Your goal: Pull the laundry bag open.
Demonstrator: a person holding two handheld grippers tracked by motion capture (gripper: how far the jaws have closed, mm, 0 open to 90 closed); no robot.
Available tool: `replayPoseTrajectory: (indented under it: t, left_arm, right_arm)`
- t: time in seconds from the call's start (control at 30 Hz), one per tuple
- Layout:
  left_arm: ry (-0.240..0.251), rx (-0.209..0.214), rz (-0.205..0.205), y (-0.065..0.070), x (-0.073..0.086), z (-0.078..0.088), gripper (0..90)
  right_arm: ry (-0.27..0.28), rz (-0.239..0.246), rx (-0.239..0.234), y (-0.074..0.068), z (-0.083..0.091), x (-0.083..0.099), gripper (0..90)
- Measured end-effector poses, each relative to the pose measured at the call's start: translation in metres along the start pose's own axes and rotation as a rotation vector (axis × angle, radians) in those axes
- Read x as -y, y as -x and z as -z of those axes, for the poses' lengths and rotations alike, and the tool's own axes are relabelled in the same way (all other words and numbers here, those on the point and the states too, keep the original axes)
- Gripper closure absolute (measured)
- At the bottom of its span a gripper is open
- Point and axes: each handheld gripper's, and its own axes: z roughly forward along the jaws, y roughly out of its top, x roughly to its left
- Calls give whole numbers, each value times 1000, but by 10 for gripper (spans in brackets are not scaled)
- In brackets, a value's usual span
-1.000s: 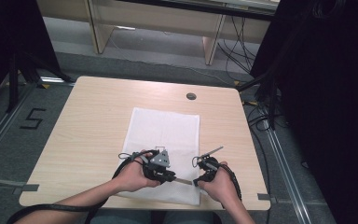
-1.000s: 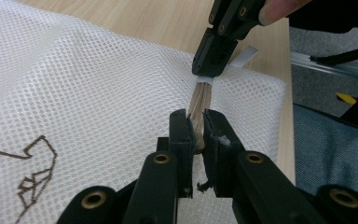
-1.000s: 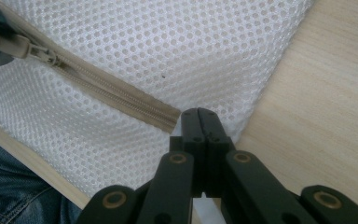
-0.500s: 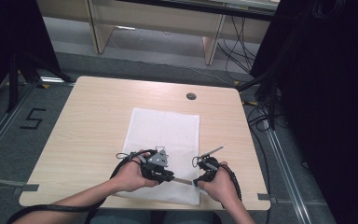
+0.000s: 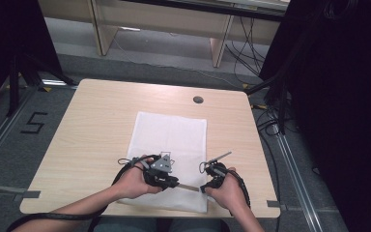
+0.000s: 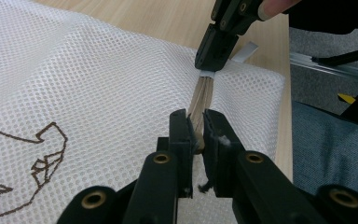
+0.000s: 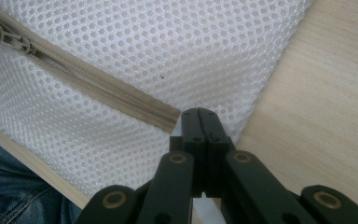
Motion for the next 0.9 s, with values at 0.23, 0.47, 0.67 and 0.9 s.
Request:
replayPoseTrajectory:
  t: [0.23,0.47,0.67,0.9]
  left_arm:
    - [4,2,-15,-1,0,0,817]
    - [12,4,8,0,2,1,817]
    - [8,1,0,-2,4,6,817]
    - [10,1,7,-3,5,7,817]
  right_arm:
    - [19,-43,-8,-2,-1,-1,900]
    - [15,-47,-12,-3,0,-1,900]
    - [19,-48,-12,-3,-1,-1,900]
    - [34,-45,-13,-2,-2,0,900]
